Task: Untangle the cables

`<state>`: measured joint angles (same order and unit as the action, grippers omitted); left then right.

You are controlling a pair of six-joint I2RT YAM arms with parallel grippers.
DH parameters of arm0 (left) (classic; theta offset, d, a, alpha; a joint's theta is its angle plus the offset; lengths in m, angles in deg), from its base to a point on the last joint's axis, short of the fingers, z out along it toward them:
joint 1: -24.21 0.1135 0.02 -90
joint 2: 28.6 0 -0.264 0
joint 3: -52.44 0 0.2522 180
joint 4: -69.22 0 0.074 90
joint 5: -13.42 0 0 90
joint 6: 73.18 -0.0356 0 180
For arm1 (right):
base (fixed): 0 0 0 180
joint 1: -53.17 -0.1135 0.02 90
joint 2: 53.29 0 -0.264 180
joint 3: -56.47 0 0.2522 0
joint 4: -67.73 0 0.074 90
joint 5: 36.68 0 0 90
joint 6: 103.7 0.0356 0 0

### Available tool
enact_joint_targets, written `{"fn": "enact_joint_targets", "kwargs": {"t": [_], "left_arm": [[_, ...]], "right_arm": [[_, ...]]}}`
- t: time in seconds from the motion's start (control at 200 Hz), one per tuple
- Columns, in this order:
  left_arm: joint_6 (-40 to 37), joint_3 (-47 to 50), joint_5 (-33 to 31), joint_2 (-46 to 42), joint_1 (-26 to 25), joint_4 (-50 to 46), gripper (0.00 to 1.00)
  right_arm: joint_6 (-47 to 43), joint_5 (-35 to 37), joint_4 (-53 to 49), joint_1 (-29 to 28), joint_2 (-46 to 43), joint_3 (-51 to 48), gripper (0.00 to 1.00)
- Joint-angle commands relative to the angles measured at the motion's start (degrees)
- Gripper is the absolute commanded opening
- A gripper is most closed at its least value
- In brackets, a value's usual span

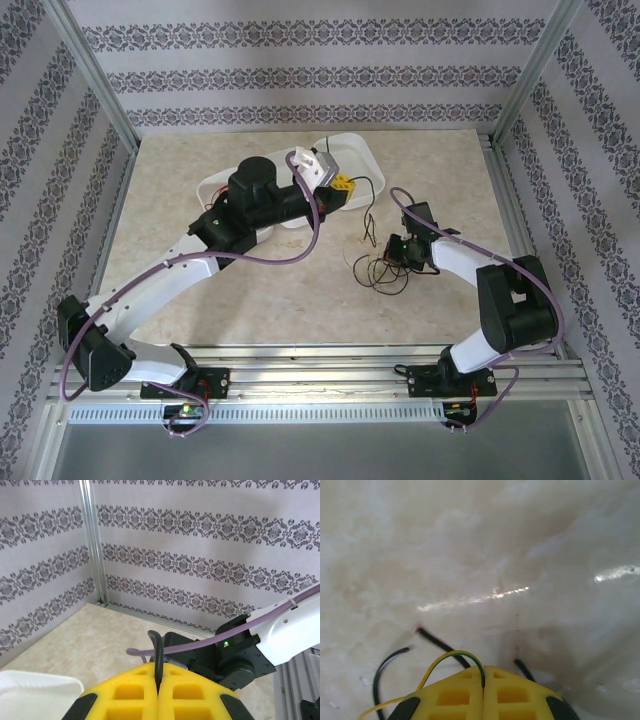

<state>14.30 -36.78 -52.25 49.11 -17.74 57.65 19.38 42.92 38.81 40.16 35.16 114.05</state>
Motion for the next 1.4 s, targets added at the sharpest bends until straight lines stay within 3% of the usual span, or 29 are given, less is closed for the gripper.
{"fn": "enact_joint_targets", "kwargs": {"t": [0.0,0.355,0.51,0.655,0.839,0.999,1.069,1.394], "left_arm": [[-3.6,-2.6,-1.1,-0.8,-0.7,1.2,0.0],[-5.2,-6.4,-3.2,2.2,-0.7,0.2,0.0],[-3.8,-7.3,-2.9,3.6,-0.7,1.7,0.0],[-2.0,-9.2,-4.4,5.8,-0.7,1.5,0.0],[-1.9,-12.5,-13.2,8.4,-0.7,-1.4,0.0],[-1.2,-13.9,-7.7,9.9,-0.7,-1.9,0.0],[-0.8,-14.5,-7.5,10.5,-0.7,-2.1,0.0],[0.1,-14.9,-7.3,11.2,-0.7,-1.1,0.0]], "right_arm": [[-0.2,0.0,-1.4,0.9,0.0,-0.5,0.0],[-3.0,0.7,-3.5,0.9,-5.3,-1.0,0.0],[-3.5,-0.7,1.1,-0.1,-11.9,-3.8,0.15],[-4.8,3.2,-0.1,-1.1,-18.6,-4.7,0.21],[-4.5,6.9,-2.2,-0.7,-24.1,-5.9,0.28],[-4.2,5.8,0.0,-0.8,-28.5,-7.5,0.37],[-4.5,4.7,1.5,-1.4,-31.0,-8.1,0.43],[-5.8,5.4,4.0,-7.3,-43.1,-12.5,0.57]]}}
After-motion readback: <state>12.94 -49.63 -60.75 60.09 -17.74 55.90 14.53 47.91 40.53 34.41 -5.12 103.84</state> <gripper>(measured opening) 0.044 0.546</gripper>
